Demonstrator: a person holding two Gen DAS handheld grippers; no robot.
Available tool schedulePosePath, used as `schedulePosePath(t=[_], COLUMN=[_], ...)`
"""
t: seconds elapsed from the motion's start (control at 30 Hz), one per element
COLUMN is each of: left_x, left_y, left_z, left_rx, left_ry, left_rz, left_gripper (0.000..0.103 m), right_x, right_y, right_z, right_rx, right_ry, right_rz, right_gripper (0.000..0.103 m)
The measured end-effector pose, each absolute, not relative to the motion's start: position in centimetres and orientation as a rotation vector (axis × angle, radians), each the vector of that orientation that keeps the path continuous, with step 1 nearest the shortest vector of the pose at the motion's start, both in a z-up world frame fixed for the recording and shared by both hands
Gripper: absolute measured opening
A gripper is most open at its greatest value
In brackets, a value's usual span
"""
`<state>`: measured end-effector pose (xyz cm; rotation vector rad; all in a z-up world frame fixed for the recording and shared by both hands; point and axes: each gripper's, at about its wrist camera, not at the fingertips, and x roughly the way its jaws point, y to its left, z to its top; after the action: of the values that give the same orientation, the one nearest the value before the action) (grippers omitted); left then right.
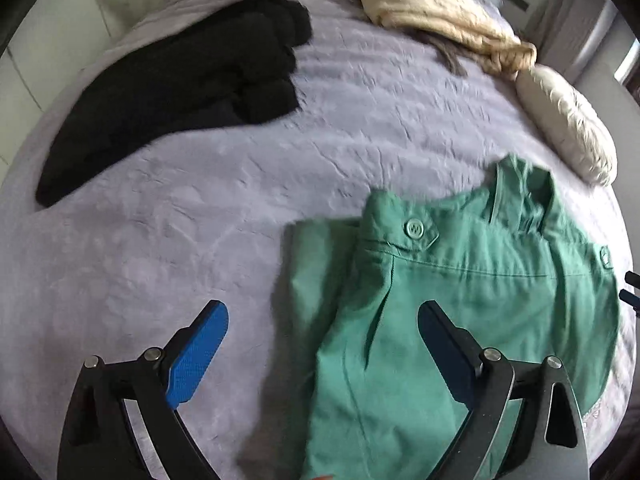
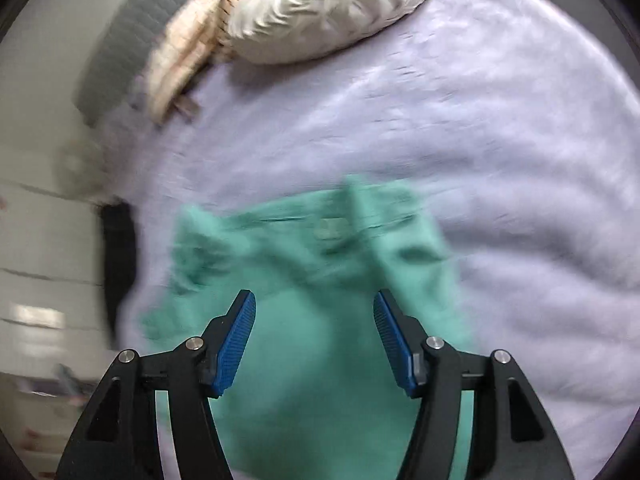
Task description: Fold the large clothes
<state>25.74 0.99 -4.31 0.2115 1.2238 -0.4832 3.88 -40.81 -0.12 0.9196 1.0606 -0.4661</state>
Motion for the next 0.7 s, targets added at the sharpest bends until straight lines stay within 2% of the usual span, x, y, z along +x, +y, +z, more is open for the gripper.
schedulePosePath(t=[0.2,0.23,0.27,0.3,0.33,0.37,0.4,0.57,0.6,0.63,0.67,0.7], left_x=[27.9,28.2,28.3,28.2,28.1,27.9,27.6,27.2,27.1,27.2,26.9,26.5], left_y=[-2.7,-3.1,-3.6,-4.0,-4.2,-4.1,-3.9,-1.8,-1.0,-0.3,0.7,1.6], left_z=[-8.9,-9.6,-10.2,-10.7,-10.8,-10.5,-10.0,-7.9,-7.5,-7.1,-6.4,-5.6], left_rx=[0.187,0.176,0.168,0.159,0.155,0.152,0.146,0.166,0.166,0.161,0.153,0.150], left_ry=[1.316,1.332,1.349,1.370,1.378,1.363,1.343,1.308,1.318,1.320,1.301,1.266], left_rz=[-0.490,-0.494,-0.502,-0.531,-0.535,-0.525,-0.528,-0.515,-0.506,-0.497,-0.481,-0.475], left_gripper=[0.096,0.087,0.071,0.031,0.023,0.022,0.019,0.021,0.039,0.080,0.091,0.092], right_x=[5.1,5.5,5.7,6.0,6.4,6.6,6.7,5.4,4.8,4.0,3.1,2.1], right_y=[-41.3,-41.4,-41.4,-41.3,-41.0,-40.8,-40.6,-41.1,-41.3,-41.3,-41.1,-40.5], right_z=[-3.3,-3.9,-4.2,-4.6,-4.7,-4.6,-4.4,-2.6,-2.3,-1.9,-1.5,-0.9], right_rx=[0.829,0.810,0.796,0.777,0.732,0.701,0.682,0.749,0.780,0.823,0.859,0.892], right_ry=[1.135,1.142,1.155,1.173,1.205,1.222,1.221,1.176,1.160,1.131,1.099,1.054], right_rz=[-0.517,-0.526,-0.531,-0.538,-0.547,-0.548,-0.534,-0.505,-0.514,-0.521,-0.525,-0.512], right_gripper=[0.065,0.065,0.065,0.057,0.045,0.015,0.007,0.009,0.019,0.030,0.065,0.081])
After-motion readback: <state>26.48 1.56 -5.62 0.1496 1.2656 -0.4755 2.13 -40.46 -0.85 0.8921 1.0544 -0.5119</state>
